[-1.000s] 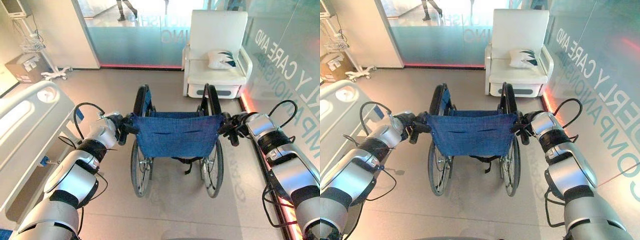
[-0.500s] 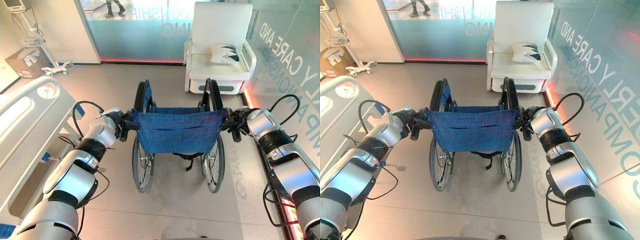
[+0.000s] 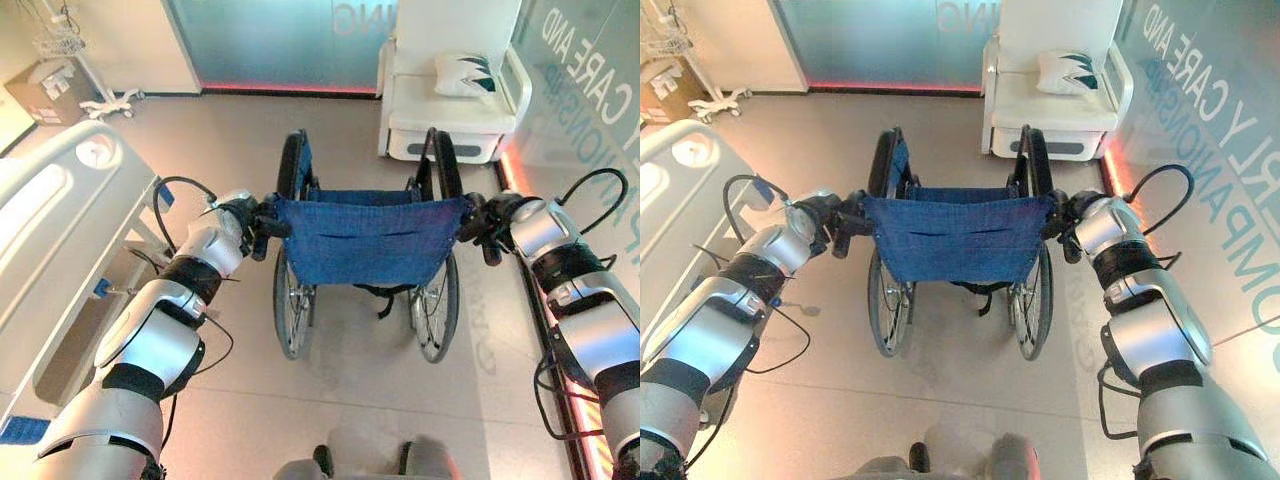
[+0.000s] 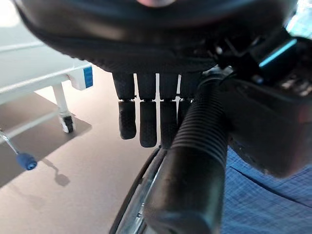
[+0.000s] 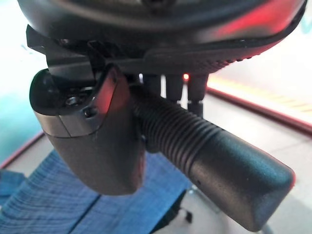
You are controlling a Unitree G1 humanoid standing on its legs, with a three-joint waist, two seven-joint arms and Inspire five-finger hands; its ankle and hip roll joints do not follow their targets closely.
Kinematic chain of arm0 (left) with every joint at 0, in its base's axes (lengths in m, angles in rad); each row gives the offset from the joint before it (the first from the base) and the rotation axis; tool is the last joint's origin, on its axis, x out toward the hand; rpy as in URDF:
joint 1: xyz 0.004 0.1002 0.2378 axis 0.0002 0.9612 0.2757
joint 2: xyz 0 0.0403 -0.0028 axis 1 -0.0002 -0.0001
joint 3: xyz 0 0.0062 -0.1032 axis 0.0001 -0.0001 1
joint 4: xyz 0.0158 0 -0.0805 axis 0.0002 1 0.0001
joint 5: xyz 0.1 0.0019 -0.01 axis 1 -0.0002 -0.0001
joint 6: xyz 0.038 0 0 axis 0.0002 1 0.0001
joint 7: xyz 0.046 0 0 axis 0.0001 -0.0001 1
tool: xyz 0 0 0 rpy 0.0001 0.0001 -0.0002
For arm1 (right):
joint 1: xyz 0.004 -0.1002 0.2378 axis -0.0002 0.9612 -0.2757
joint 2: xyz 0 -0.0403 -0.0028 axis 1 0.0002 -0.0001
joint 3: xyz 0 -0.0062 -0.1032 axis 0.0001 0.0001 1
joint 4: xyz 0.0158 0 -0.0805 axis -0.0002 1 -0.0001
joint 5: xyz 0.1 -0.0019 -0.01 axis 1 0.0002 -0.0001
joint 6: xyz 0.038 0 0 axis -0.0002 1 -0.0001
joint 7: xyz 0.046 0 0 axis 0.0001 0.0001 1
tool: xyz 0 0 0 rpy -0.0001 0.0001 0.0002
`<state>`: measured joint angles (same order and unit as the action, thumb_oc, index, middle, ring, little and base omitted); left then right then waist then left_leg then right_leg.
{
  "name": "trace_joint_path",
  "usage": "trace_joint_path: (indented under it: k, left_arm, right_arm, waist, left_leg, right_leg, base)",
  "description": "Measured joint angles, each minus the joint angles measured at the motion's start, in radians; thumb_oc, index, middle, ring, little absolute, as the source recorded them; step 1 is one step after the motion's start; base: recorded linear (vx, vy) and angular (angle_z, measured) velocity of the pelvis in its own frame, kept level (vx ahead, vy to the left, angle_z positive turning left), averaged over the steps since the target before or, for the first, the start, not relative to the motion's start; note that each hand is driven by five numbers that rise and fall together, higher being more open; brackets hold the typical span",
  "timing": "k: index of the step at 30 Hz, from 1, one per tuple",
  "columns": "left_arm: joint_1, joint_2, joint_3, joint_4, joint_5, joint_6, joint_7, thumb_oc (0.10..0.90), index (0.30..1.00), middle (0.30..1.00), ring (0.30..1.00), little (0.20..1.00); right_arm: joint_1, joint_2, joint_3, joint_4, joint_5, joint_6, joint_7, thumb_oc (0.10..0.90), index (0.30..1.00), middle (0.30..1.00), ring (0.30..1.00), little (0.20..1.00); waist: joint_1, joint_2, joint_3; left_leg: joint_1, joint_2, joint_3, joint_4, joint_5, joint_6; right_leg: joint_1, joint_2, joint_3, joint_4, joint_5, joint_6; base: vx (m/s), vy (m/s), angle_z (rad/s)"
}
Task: Push the wheelchair next to the bed
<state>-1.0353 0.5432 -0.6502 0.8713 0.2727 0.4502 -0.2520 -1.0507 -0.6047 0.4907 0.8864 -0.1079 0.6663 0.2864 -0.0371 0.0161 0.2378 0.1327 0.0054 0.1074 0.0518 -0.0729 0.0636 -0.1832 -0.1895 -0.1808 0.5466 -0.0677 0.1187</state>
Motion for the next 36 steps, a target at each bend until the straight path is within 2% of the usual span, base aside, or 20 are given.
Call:
trace_joint_path:
  k: [2, 4, 7, 8, 10, 11, 12, 14, 15, 19, 20, 22, 24, 25, 27, 29, 30, 33, 35, 36]
  left_arm:
    - [0.000, 0.003, -0.011, -0.005, -0.001, 0.017, 0.002, 0.400, 0.300, 0.300, 0.300, 0.300]
    - [0.000, 0.024, 0.009, -0.017, -0.012, 0.021, 0.013, 0.400, 0.300, 0.300, 0.300, 0.300]
    - [0.001, 0.022, 0.013, -0.015, -0.015, -0.001, 0.040, 0.400, 0.300, 0.300, 0.300, 0.300]
    - [0.001, 0.022, 0.017, -0.015, -0.031, -0.013, 0.049, 0.400, 0.300, 0.300, 0.300, 0.300]
    - [-0.001, 0.024, 0.018, -0.020, -0.035, -0.025, 0.052, 0.400, 0.300, 0.300, 0.300, 0.300]
    - [0.000, 0.026, 0.017, -0.028, -0.048, -0.029, 0.067, 0.400, 0.300, 0.300, 0.300, 0.300]
    - [-0.001, 0.019, 0.017, -0.026, -0.058, -0.031, 0.085, 0.400, 0.300, 0.300, 0.300, 0.300]
    - [0.006, 0.012, 0.010, -0.024, -0.093, -0.030, 0.094, 0.400, 0.300, 0.300, 0.300, 0.300]
    - [0.005, 0.011, 0.006, -0.028, -0.095, -0.030, 0.094, 0.400, 0.300, 0.300, 0.300, 0.300]
    - [0.008, 0.017, -0.041, -0.015, -0.126, -0.019, 0.103, 0.400, 0.300, 0.300, 0.300, 0.300]
    - [0.009, 0.017, -0.048, -0.006, -0.130, -0.020, 0.115, 0.400, 0.300, 0.300, 0.300, 0.300]
    - [0.019, 0.017, -0.053, -0.006, -0.130, -0.021, 0.129, 0.400, 0.300, 0.300, 0.300, 0.300]
    - [0.042, 0.015, -0.058, -0.016, -0.130, -0.031, 0.136, 0.400, 0.300, 0.300, 0.300, 0.300]
    - [0.047, 0.015, -0.061, -0.021, -0.129, -0.031, 0.136, 0.400, 0.300, 0.300, 0.300, 0.300]
    - [0.061, 0.020, -0.061, -0.034, -0.129, -0.031, 0.137, 0.400, 0.300, 0.300, 0.300, 0.300]
    - [0.061, 0.022, -0.050, -0.043, -0.128, -0.033, 0.138, 0.400, 0.300, 0.300, 0.300, 0.300]
    - [0.063, 0.029, -0.039, -0.056, -0.128, -0.034, 0.134, 0.400, 0.300, 0.300, 0.300, 0.300]
    - [0.086, 0.059, -0.030, -0.094, -0.128, -0.034, 0.110, 0.400, 0.300, 0.300, 0.300, 0.300]
    - [0.115, 0.075, -0.003, -0.126, -0.119, -0.034, 0.096, 0.400, 0.300, 0.300, 0.300, 0.300]
    - [0.119, 0.080, 0.008, -0.138, -0.106, -0.038, 0.095, 0.400, 0.300, 0.300, 0.300, 0.300]
  right_arm:
    - [0.024, -0.002, -0.007, -0.033, 0.002, 0.000, 0.001, 0.400, 0.300, 0.300, 0.300, 0.300]
    - [0.022, -0.009, -0.018, -0.079, 0.002, 0.000, 0.002, 0.400, 0.300, 0.300, 0.300, 0.300]
    - [0.012, -0.017, -0.018, -0.079, 0.002, 0.000, -0.001, 0.400, 0.300, 0.300, 0.300, 0.300]
    - [0.008, -0.024, -0.017, -0.078, 0.005, 0.000, -0.001, 0.400, 0.300, 0.300, 0.300, 0.300]
    - [0.007, -0.036, -0.015, -0.077, 0.023, 0.000, -0.001, 0.400, 0.300, 0.300, 0.300, 0.300]
    - [-0.001, -0.046, -0.006, -0.074, 0.037, -0.002, -0.002, 0.400, 0.300, 0.300, 0.300, 0.300]
    - [-0.019, -0.050, 0.001, -0.064, 0.037, -0.012, -0.008, 0.400, 0.300, 0.300, 0.300, 0.300]
    - [-0.020, -0.067, 0.026, -0.063, 0.041, -0.028, -0.021, 0.400, 0.300, 0.300, 0.300, 0.300]
    - [-0.015, -0.070, 0.027, -0.060, 0.045, -0.030, -0.023, 0.400, 0.300, 0.300, 0.300, 0.300]
    - [0.002, -0.062, 0.035, -0.053, 0.058, -0.054, -0.024, 0.400, 0.300, 0.300, 0.300, 0.300]
    - [-0.002, -0.047, 0.040, -0.031, 0.066, -0.062, -0.029, 0.400, 0.300, 0.300, 0.300, 0.300]
    - [0.002, -0.024, 0.041, 0.000, 0.068, -0.065, -0.042, 0.400, 0.300, 0.300, 0.300, 0.300]
    - [0.013, -0.005, 0.040, 0.038, 0.076, -0.067, -0.052, 0.400, 0.300, 0.300, 0.300, 0.300]
    - [0.021, -0.003, 0.039, 0.040, 0.076, -0.067, -0.054, 0.400, 0.300, 0.300, 0.300, 0.300]
    - [0.035, -0.002, 0.037, 0.040, 0.076, -0.082, -0.057, 0.400, 0.300, 0.300, 0.300, 0.300]
    - [0.030, -0.009, 0.036, 0.033, 0.077, -0.074, -0.061, 0.400, 0.300, 0.300, 0.300, 0.300]
    - [0.029, -0.019, 0.036, 0.016, 0.077, -0.073, -0.061, 0.400, 0.300, 0.300, 0.300, 0.300]
    - [0.033, -0.022, 0.038, 0.001, 0.076, -0.070, -0.043, 0.400, 0.300, 0.300, 0.300, 0.300]
    - [0.049, -0.025, 0.038, -0.009, 0.075, -0.070, -0.027, 0.400, 0.300, 0.300, 0.300, 0.300]
    - [0.061, -0.024, 0.032, -0.012, 0.076, -0.071, -0.026, 0.400, 0.300, 0.300, 0.300, 0.300]
  waist:
    - [-0.010, -0.016, 0.005]
    - [-0.051, -0.029, 0.003]
    - [-0.057, -0.031, 0.002]
    - [-0.055, -0.029, -0.002]
    - [-0.058, -0.044, -0.026]
    - [-0.055, -0.061, -0.042]
    - [-0.066, -0.045, -0.039]
    - [-0.057, -0.005, -0.048]
    - [-0.046, -0.007, -0.048]
    - [-0.021, -0.021, -0.055]
    - [-0.015, -0.035, -0.055]
    - [0.013, -0.072, -0.056]
    - [0.033, -0.096, -0.059]
    - [0.038, -0.094, -0.058]
    - [0.063, -0.078, -0.060]
    - [0.083, -0.065, -0.063]
    - [0.115, -0.038, -0.053]
    - [0.124, -0.007, -0.048]
    - [0.128, -0.003, -0.064]
    - [0.133, -0.026, -0.077]
  left_leg:
    - [0.009, -0.014, -0.027, -0.008, -0.007, 0.002]
    - [-0.028, -0.026, -0.051, -0.002, -0.009, -0.001]
    - [-0.035, -0.019, -0.077, 0.006, -0.016, -0.012]
    - [-0.042, 0.004, -0.083, 0.012, -0.025, -0.027]
    - [-0.059, 0.020, -0.112, 0.008, -0.033, -0.040]
    - [-0.057, 0.031, -0.111, 0.016, -0.044, -0.062]
    - [-0.087, 0.046, -0.103, 0.120, -0.060, -0.077]
    - [-0.098, 0.099, -0.058, 0.193, -0.102, -0.109]
    - [-0.100, 0.111, -0.049, 0.219, -0.093, -0.117]
    - [-0.114, 0.140, -0.044, 0.323, -0.042, -0.135]
    - [-0.170, 0.142, -0.047, 0.444, -0.014, -0.154]
    - [-0.233, 0.110, -0.049, 0.512, -0.020, -0.156]
    - [-0.250, 0.037, -0.017, 0.361, -0.019, -0.150]
    - [-0.258, 0.018, -0.004, 0.309, -0.016, -0.147]
    - [-0.302, -0.002, 0.008, 0.233, 0.005, -0.126]
    - [-0.371, -0.012, -0.001, 0.097, 0.044, -0.151]
    - [-0.391, 0.009, -0.018, 0.005, 0.061, -0.151]
    - [-0.417, 0.031, -0.014, 0.015, 0.059, -0.149]
    - [-0.409, 0.024, -0.014, 0.126, 0.052, -0.127]
    - [-0.406, -0.013, -0.010, 0.152, 0.074, -0.098]
  right_leg:
    - [-0.020, 0.016, 0.000, -0.129, 0.001, 0.001]
    - [-0.063, 0.000, 0.007, -0.354, 0.028, 0.037]
    - [-0.090, -0.024, 0.013, -0.372, 0.038, 0.049]
    - [-0.093, -0.020, 0.017, -0.292, 0.037, 0.047]
    - [-0.057, -0.012, 0.023, -0.265, 0.029, 0.049]
    - [-0.025, 0.001, 0.029, -0.288, 0.035, -0.005]
    - [-0.019, 0.015, 0.005, -0.272, 0.016, -0.035]
    - [-0.007, 0.053, -0.028, -0.251, -0.020, -0.061]
    - [0.000, 0.076, -0.036, -0.233, -0.049, -0.075]
    - [0.059, 0.107, -0.053, -0.247, -0.101, -0.111]
    - [0.080, 0.113, -0.043, -0.255, -0.104, -0.124]
    - [0.115, 0.111, -0.017, -0.294, -0.099, -0.125]
    - [0.207, 0.124, 0.005, -0.396, -0.079, -0.130]
    - [0.240, 0.132, 0.005, -0.423, -0.074, -0.131]
    - [0.284, 0.156, 0.016, -0.448, -0.077, -0.132]
    - [0.311, 0.169, 0.056, -0.485, -0.098, -0.132]
    - [0.343, 0.185, 0.100, -0.502, -0.099, -0.130]
    - [0.425, 0.187, 0.150, -0.525, -0.143, -0.107]
    - [0.464, 0.166, 0.156, -0.510, -0.195, -0.084]
    - [0.471, 0.132, 0.159, -0.477, -0.241, -0.077]
  base:
    - [0.49, -0.252, 0.15]
    - [0.44, -0.285, 0.48]
    - [0.39, -0.352, 0.44]
    - [0.42, -0.355, 0.54]
    - [0.36, -0.281, 0.60]
    - [0.42, -0.336, 0.62]
    - [0.45, -0.364, 0.54]
    - [0.41, -0.351, 0.32]
    - [0.44, -0.347, 0.25]
    - [0.35, -0.198, 0.09]
    - [0.36, -0.097, 0.07]
    - [0.35, -0.037, -0.09]
    - [0.41, -0.011, -0.10]
    - [0.51, 0.047, -0.34]
    - [0.61, 0.088, -0.30]
    - [0.61, 0.153, -0.57]
    - [0.50, 0.185, -0.95]
    - [0.49, 0.233, -0.65]
    - [0.51, 0.221, -0.52]
    - [0.54, 0.228, -0.45]
